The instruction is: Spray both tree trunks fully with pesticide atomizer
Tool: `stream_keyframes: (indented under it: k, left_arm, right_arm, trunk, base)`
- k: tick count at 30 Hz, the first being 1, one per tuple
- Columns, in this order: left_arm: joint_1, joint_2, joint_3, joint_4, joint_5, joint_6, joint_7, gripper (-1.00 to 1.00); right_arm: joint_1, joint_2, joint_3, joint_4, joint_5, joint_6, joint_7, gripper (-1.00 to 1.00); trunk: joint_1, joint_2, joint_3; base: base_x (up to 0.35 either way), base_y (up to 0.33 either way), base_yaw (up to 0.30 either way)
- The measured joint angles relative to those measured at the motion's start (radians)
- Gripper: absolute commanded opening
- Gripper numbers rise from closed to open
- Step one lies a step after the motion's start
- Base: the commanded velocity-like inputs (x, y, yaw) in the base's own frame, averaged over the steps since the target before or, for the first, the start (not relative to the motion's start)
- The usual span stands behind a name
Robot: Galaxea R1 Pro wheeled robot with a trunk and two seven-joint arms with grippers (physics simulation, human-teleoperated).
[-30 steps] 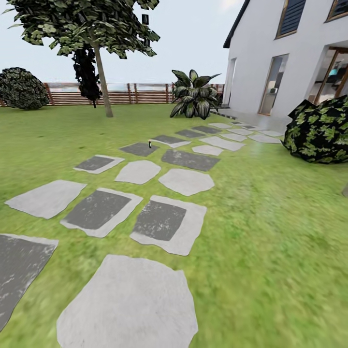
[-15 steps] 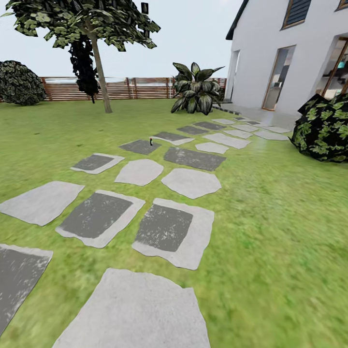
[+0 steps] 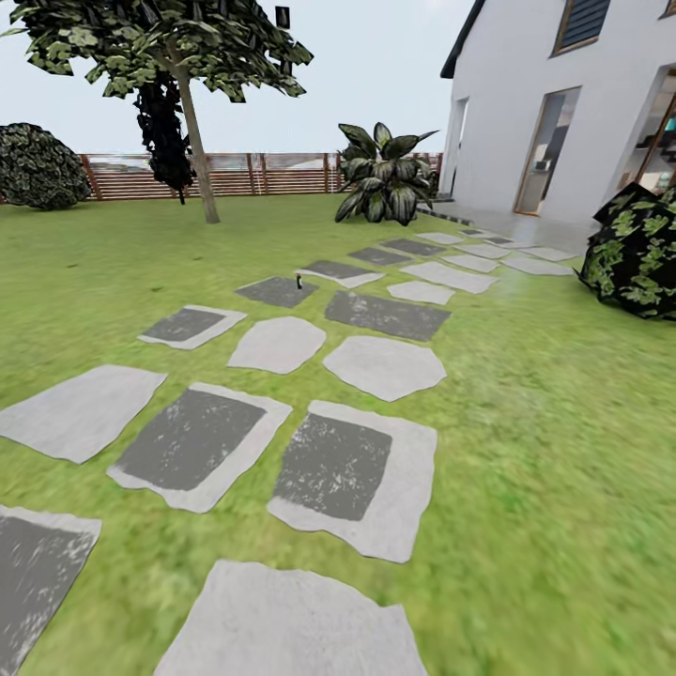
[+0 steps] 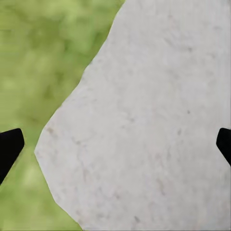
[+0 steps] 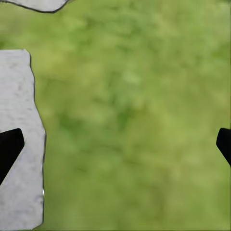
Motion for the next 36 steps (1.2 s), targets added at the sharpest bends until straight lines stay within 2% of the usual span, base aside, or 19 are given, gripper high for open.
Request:
stream_keyframes:
  k: [36]
  left_arm:
    - [0.0,-0.001,-0.001,0.0,-0.001,0.0,0.0,1.0]
  right_arm:
    - [0.0,0.0,-0.001,0.0,0.0,0.0,0.0,1.0]
  trunk:
    - [0.0,0.0,0.0]
  base:
    - [0.316,0.153,0.0]
